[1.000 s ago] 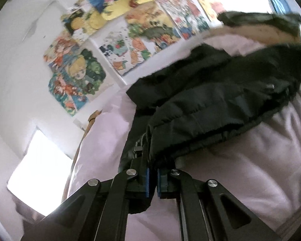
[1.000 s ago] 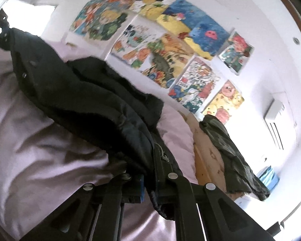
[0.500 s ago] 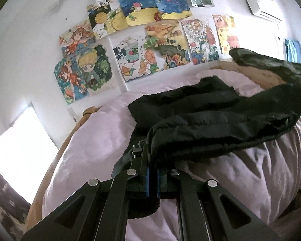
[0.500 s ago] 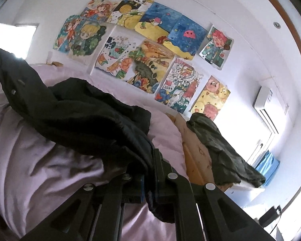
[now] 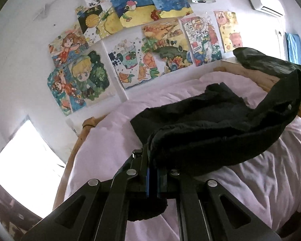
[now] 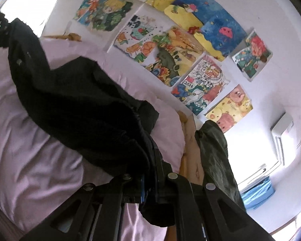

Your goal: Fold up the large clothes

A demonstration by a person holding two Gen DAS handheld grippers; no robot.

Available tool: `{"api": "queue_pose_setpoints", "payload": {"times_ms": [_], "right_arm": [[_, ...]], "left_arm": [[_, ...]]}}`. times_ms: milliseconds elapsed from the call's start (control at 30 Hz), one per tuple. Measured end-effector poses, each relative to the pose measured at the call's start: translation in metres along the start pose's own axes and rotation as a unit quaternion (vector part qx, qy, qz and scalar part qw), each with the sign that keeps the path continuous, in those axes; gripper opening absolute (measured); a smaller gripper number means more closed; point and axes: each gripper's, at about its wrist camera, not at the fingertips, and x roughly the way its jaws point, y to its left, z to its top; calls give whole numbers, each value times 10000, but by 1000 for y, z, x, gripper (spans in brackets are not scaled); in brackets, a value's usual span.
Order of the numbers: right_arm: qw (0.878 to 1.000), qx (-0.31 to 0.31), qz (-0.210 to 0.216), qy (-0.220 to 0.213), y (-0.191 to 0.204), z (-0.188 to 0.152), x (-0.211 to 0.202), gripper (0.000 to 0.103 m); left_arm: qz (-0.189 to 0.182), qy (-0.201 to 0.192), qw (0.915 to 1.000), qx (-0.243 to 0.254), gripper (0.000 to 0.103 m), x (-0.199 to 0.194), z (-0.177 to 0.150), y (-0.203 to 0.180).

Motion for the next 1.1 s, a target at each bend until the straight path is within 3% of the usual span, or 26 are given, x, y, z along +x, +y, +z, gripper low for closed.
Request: {"api": "queue_pose_setpoints", "payload": {"times_ms": [167,467,667,867,1000,1100], "right_arm": [[9996,204,-73,-164,-29,30,34,7],[9956,662,-273,-601,-63,84,124,7],[9914,952,-238,-867,-64,101,196,7],[9916,1095,-141,-670,-62,106,259,7],[9919,1164,12,-514,-60,101,288,7],[9929,1085,86,-473,-55,96,306,7]], "left_arm": [[201,-109,9997,38,3,29,28,12],[540,-468,9947,-740,3,123,83,44],[677,-581,9937,-680,3,194,87,52],[619,-529,9935,-800,3,254,90,50],[694,-567,9955,-319,3,274,85,41],[524,-461,9970,-326,3,292,84,45]]}}
